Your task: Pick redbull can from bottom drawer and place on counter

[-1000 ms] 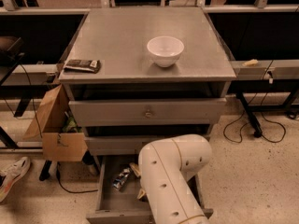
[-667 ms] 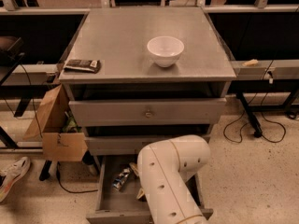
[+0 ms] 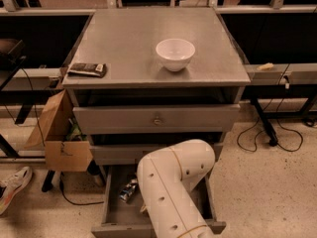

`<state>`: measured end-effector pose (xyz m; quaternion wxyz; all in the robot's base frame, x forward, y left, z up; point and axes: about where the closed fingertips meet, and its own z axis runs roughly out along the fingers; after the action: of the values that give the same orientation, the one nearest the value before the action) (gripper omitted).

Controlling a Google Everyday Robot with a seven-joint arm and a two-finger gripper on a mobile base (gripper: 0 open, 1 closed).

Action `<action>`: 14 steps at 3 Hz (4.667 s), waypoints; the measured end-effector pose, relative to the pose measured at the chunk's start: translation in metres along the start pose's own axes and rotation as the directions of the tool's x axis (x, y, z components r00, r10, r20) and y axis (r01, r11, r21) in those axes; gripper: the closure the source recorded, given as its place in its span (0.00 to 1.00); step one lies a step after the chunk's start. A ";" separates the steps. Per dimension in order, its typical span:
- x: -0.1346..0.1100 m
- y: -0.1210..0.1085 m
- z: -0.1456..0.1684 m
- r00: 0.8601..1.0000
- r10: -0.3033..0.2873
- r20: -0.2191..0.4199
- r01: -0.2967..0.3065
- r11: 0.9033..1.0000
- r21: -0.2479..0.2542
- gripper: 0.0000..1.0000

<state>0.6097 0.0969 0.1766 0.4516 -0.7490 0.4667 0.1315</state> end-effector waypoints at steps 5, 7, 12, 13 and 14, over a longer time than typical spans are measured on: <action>-0.015 -0.023 0.025 0.945 0.309 0.102 -0.313 0.950 0.022 0.00; -0.009 -0.017 0.018 0.864 0.502 0.027 -0.502 0.860 0.087 0.00; 0.022 -0.006 0.056 0.754 0.656 -0.020 -0.640 0.742 0.201 0.00; 0.023 -0.008 0.065 0.751 0.661 -0.003 -0.649 0.738 0.184 0.00; 0.026 -0.007 0.072 0.743 0.669 0.011 -0.660 0.731 0.172 0.00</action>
Offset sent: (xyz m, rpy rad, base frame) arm 0.0074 0.0131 0.0067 0.0722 0.0142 -0.0847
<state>0.6451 0.1410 0.1240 0.4227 -0.4958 0.7243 0.2256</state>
